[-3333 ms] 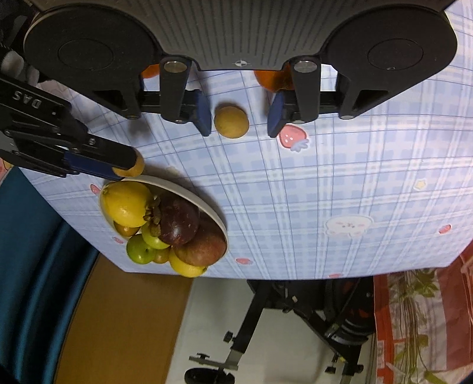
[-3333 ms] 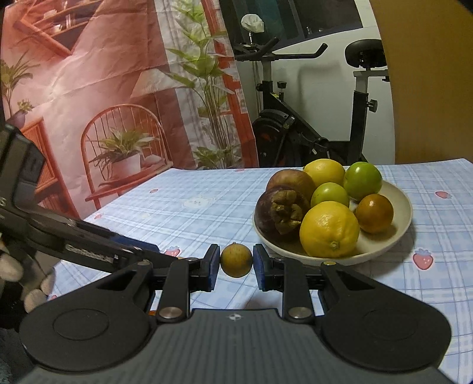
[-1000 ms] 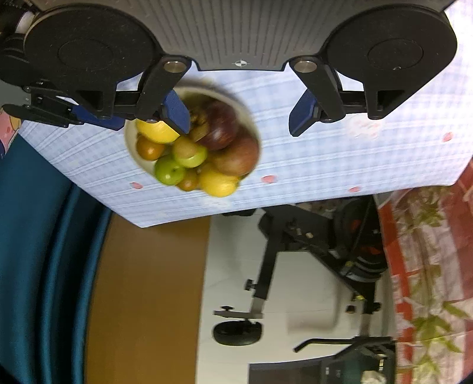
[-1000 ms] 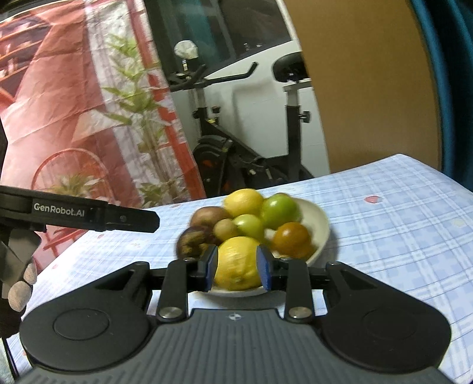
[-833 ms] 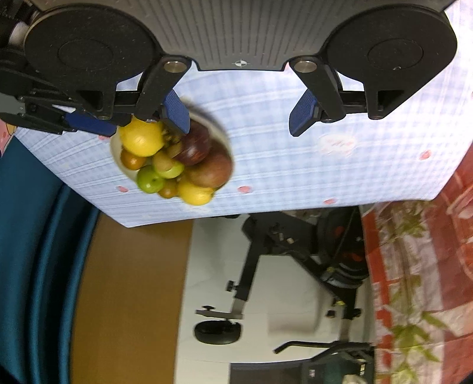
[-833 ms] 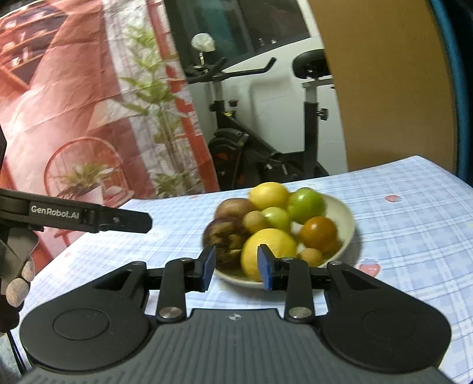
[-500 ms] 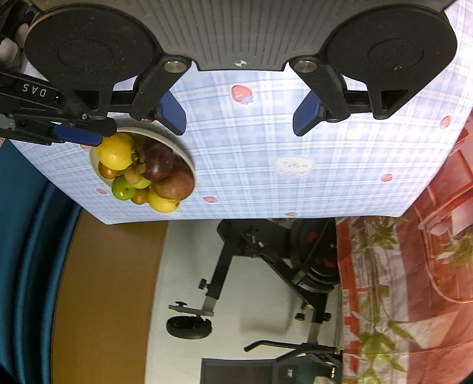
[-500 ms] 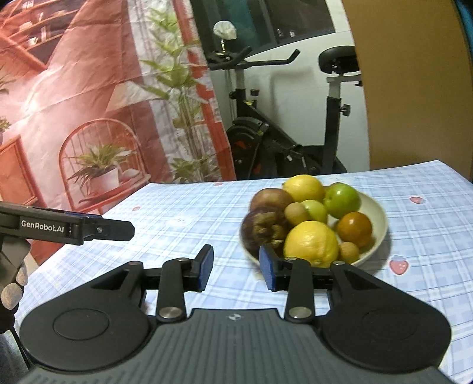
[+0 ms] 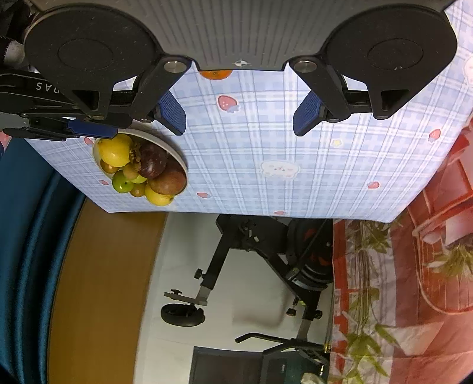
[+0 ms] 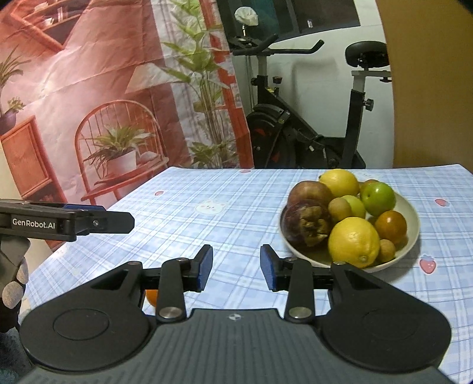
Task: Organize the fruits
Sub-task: 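Move the left tool back over the loose orange on the table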
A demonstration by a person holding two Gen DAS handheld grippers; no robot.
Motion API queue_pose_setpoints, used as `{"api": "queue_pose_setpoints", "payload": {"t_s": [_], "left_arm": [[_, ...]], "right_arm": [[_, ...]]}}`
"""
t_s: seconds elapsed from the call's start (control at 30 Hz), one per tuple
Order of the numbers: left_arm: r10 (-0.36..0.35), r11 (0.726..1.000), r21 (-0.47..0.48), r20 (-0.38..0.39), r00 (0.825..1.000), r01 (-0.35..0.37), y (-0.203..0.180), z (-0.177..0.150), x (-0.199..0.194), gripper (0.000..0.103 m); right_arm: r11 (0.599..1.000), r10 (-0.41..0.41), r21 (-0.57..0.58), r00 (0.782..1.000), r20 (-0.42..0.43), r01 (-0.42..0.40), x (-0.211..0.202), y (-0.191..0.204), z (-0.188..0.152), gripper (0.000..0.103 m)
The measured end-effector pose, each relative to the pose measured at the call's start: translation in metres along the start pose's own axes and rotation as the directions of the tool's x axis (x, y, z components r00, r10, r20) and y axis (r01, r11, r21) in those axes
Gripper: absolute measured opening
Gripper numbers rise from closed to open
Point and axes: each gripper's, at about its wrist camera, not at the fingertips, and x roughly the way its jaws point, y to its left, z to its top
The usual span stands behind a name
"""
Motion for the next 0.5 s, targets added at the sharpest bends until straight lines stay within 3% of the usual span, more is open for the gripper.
{"api": "queue_pose_setpoints", "payload": {"t_s": [0.5], "left_arm": [[-0.028,0.996,-0.087,-0.017,0.999,0.026,0.022,-0.008,0.006,0.081]], "right_arm": [[0.999,0.016,-0.042,0.998,-0.062,-0.018,0.012,0.011,-0.002,0.038]]}}
